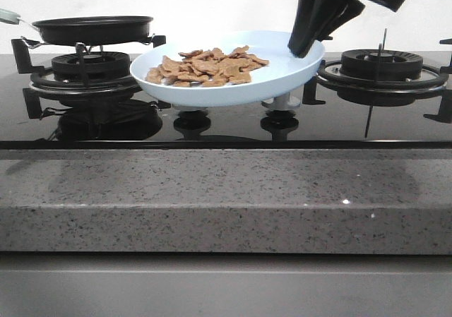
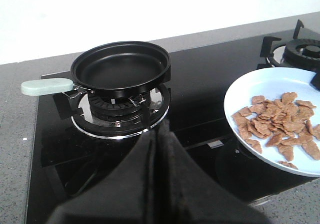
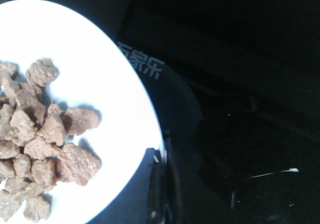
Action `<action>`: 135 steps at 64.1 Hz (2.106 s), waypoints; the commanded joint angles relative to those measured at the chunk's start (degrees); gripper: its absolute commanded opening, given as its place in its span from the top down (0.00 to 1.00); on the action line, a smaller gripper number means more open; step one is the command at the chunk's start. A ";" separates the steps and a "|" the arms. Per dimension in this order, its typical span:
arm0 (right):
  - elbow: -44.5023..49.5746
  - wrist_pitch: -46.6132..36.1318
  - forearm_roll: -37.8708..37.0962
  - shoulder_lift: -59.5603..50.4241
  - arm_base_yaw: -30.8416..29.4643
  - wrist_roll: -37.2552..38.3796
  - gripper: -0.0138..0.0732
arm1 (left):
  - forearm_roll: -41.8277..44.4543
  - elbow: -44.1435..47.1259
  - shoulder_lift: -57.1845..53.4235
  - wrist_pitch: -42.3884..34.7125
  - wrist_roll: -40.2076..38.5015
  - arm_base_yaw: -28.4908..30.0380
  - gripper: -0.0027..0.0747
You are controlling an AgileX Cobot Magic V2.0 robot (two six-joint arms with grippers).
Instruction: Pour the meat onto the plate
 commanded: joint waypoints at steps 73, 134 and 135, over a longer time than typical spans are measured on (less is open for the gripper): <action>-5.15 -5.13 1.83 -1.71 -0.55 0.97 0.91 | -1.70 -1.26 -1.83 -4.07 -0.60 -0.41 0.99; -25.27 -0.30 7.36 17.45 -6.46 1.84 0.89 | -1.70 -1.26 -1.83 -4.07 -0.60 -0.41 0.99; -25.27 -0.25 7.36 17.45 -6.46 1.84 0.89 | -1.70 -1.26 -1.83 -4.07 -0.60 -0.41 0.99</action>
